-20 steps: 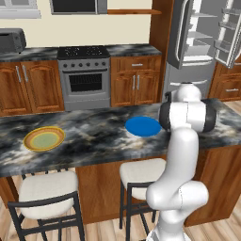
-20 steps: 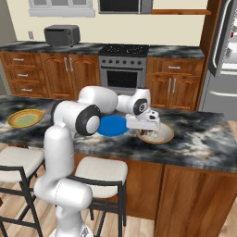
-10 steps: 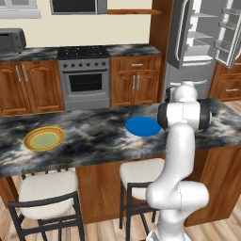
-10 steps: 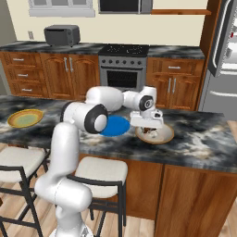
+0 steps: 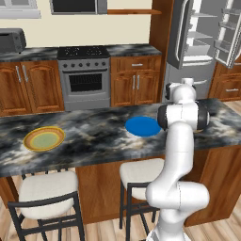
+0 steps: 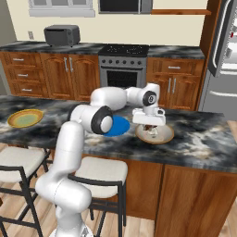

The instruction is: Pick the chicken drumstick and garlic from their plates and place them in the bowl. Then put the bowl in the fridge.

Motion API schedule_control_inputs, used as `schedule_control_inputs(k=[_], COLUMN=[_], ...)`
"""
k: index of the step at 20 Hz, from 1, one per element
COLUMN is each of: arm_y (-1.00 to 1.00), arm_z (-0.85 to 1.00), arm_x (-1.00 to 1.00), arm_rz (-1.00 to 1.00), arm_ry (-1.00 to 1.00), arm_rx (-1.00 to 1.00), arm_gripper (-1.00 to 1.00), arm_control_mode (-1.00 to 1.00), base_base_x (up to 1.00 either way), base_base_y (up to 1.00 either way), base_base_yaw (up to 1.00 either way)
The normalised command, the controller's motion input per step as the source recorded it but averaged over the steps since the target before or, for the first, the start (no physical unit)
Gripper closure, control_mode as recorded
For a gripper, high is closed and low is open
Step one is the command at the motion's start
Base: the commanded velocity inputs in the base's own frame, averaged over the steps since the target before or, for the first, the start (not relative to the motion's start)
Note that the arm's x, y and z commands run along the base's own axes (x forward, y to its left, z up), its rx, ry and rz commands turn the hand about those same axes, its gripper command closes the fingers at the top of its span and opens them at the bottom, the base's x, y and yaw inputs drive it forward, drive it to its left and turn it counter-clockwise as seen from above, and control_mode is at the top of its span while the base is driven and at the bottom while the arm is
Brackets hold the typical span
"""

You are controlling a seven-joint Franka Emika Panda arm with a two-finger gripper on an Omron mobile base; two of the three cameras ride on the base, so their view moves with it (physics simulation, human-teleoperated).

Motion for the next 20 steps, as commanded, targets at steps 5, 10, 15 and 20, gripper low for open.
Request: schedule_control_inputs(k=[5,10,15,20], arm_y=[0.06,0.02,0.01,-0.03], arm_z=[-0.29,-0.13,-0.01,0.14], arm_x=[-0.01,-0.01,-0.03,-0.08], arm_rz=[0.09,0.07,0.04,0.01], arm_ry=[0.07,0.03,0.0,0.0], arm_rx=[0.01,0.0,0.0,0.01], arm_gripper=[-1.0,-1.0,-1.0,-1.0], arm_control_mode=[-1.0,-1.0,-1.0,-1.0], base_base_x=[0.0,0.0,0.0,0.0], base_base_y=[0.0,0.0,0.0,0.0], base_base_yaw=[0.0,0.0,0.0,0.0])
